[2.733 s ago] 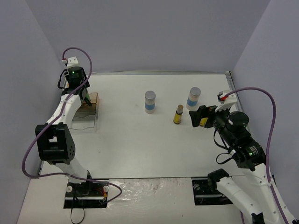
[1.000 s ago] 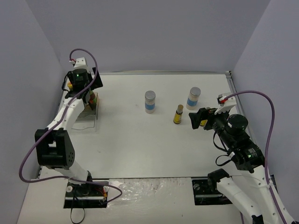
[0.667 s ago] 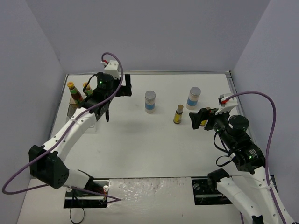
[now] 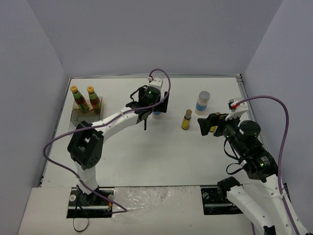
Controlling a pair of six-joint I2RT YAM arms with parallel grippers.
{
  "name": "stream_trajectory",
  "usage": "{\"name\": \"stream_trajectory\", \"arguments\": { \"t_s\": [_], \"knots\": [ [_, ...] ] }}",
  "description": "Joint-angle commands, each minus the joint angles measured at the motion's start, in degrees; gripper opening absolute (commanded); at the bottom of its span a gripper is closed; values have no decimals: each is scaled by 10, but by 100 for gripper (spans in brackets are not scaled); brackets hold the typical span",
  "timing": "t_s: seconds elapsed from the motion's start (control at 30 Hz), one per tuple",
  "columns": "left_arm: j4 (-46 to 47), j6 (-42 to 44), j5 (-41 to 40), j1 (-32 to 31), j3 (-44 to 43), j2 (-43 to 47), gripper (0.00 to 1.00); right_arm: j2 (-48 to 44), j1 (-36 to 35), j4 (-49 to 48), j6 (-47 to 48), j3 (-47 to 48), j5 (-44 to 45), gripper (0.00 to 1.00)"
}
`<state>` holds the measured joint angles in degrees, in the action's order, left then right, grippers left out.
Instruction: Organize the condiment bottles
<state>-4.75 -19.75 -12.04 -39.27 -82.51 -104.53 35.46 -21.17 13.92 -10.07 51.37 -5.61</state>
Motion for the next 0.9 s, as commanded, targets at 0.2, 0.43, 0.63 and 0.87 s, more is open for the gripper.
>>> {"name": "stream_trajectory", "arguments": {
  "t_s": [0.2, 0.43, 0.63, 0.87],
  "knots": [
    [51, -24, -54, -6, -87, -48, 88, 4, -5, -44, 1, 7, 0, 100],
    [70, -28, -63, -7, -81, -46, 54, 2, -5, -42, 4, 8, 2, 100],
    [63, -13, -75, -6, -34, 25, 20, 2, -5, -43, 6, 8, 0, 100],
    [-23, -2, -99, 23, 32, 163, 15, 5, -5, -44, 14, 13, -2, 100]
  ]
}}
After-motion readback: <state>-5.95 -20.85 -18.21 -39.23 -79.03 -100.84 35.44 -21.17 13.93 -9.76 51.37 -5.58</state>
